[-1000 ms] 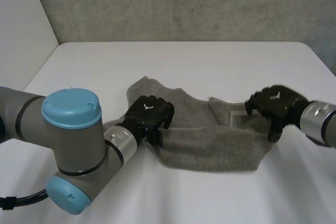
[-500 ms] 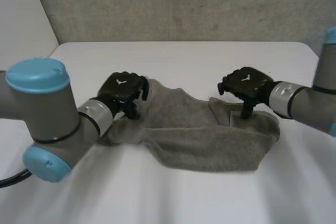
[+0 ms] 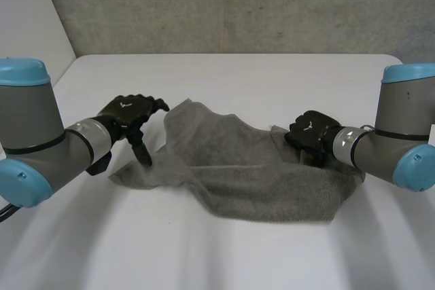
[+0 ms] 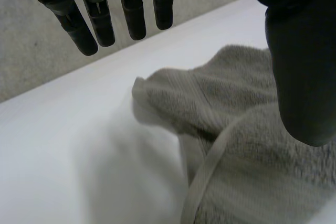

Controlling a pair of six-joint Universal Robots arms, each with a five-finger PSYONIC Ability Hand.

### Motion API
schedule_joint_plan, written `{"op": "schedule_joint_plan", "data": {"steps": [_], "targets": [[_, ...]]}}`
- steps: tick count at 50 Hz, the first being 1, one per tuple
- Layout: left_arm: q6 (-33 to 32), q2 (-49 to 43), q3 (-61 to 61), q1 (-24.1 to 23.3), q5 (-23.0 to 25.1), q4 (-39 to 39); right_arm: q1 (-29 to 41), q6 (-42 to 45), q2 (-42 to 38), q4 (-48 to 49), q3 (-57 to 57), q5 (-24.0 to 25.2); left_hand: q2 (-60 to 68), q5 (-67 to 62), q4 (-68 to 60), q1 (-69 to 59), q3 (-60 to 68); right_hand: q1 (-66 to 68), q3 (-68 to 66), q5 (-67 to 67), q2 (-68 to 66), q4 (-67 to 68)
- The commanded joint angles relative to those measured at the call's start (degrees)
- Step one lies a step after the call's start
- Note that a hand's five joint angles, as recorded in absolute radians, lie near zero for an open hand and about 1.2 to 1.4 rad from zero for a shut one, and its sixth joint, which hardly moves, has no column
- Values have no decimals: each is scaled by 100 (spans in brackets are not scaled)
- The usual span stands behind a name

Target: Fold the towel.

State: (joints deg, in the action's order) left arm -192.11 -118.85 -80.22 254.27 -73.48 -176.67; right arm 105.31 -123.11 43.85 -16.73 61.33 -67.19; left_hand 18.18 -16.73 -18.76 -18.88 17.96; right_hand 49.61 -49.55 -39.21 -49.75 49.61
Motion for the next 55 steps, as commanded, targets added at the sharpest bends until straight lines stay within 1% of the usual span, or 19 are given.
{"op": "schedule_joint_plan", "data": {"steps": [1,2,4,14,22,24,25,27,32,33,36,38,41,43,44,46,49,51,55], "targets": [[-397,-112,-63,43,-17,369,-20,-81,53,64,72,-58,-126,980,183,196,-103,1911,-1917,-1951,-1897,1911],[-398,-112,-63,44,-17,370,-20,-82,53,65,72,-58,-124,978,182,194,-102,1918,-1924,-1958,-1904,1917],[-398,-103,-107,79,-17,519,24,-143,62,143,124,-66,194,660,-137,-124,217,2989,-2995,-3029,-2975,2989],[-415,-85,-266,140,-114,651,-64,-539,343,583,608,-84,532,322,-474,-462,554,3039,-3045,-3079,-3025,3039],[-424,-279,-257,175,-140,633,-143,-881,704,944,986,-84,1625,-771,-1568,-1555,1648,3039,-3045,-3079,-3025,3039],[-441,-489,-161,167,-288,607,-186,-1012,774,1083,1021,-93,3046,-2192,-2989,-2976,3069,3039,-3045,-3079,-3025,3039],[-442,-490,-160,167,-289,607,-187,-1013,774,1084,1021,-93,3055,-2201,-2997,-2985,3078,3039,-3045,-3079,-3025,3039],[-520,-673,-12,158,-569,572,-187,-1214,853,1268,1039,-93,4478,-3623,-4420,-4408,4500,3039,-3045,-3079,-3025,3039],[-652,-736,304,140,-947,520,-169,-1601,1011,1741,1030,-75,6179,-5324,-6121,-6109,6201,3039,-3045,-3079,-3025,3039],[-653,-736,306,140,-948,519,-169,-1602,1011,1743,1030,-75,6182,-5327,-6124,-6112,6204,3039,-3045,-3079,-3025,3039],[-670,-683,675,87,-1063,352,-134,-1813,1055,2279,925,-145,6182,-5327,-6124,-6112,6204,3039,-3045,-3079,-3025,3039],[-670,-613,1164,44,-1080,151,-90,-1962,1099,2865,689,-477,6182,-5327,-6124,-6112,6204,3039,-3045,-3079,-3025,3039],[-670,-569,1466,17,-1107,27,-99,-2024,1126,3150,485,-734,6182,-5327,-6124,-6112,6204,3039,-3045,-3079,-3025,3039],[-688,-534,2104,-61,-1194,-279,-81,-2050,1125,3744,135,-1137,6182,-5327,-6124,-6112,6204,3039,-3045,-3079,-3025,3039],[-688,-534,2107,-62,-1195,-281,-81,-2050,1126,3747,134,-1139,6182,-5327,-6124,-6112,6204,3039,-3045,-3079,-3025,3039],[-688,-499,2728,-97,-1448,-718,-72,-2068,1169,4517,-173,-1454,6182,-5327,-6124,-6112,6204,3039,-3045,-3079,-3025,3039],[-670,-437,2995,-106,-1634,-966,-55,-2103,1222,5004,-227,-1552,6182,-5327,-6124,-6112,6204,3039,-3045,-3079,-3025,3039],[-557,-253,3310,-115,-2019,-1561,-81,-2278,1484,5992,-183,-1770,6182,-5327,-6124,-6112,6204,3039,-3045,-3079,-3025,3039],[-257,-24,3320,-115,-2364,-2205,-99,-2709,1917,6648,37,-1886,6182,-5327,-6124,-6112,6204,3039,-3045,-3079,-3025,3039]]}}
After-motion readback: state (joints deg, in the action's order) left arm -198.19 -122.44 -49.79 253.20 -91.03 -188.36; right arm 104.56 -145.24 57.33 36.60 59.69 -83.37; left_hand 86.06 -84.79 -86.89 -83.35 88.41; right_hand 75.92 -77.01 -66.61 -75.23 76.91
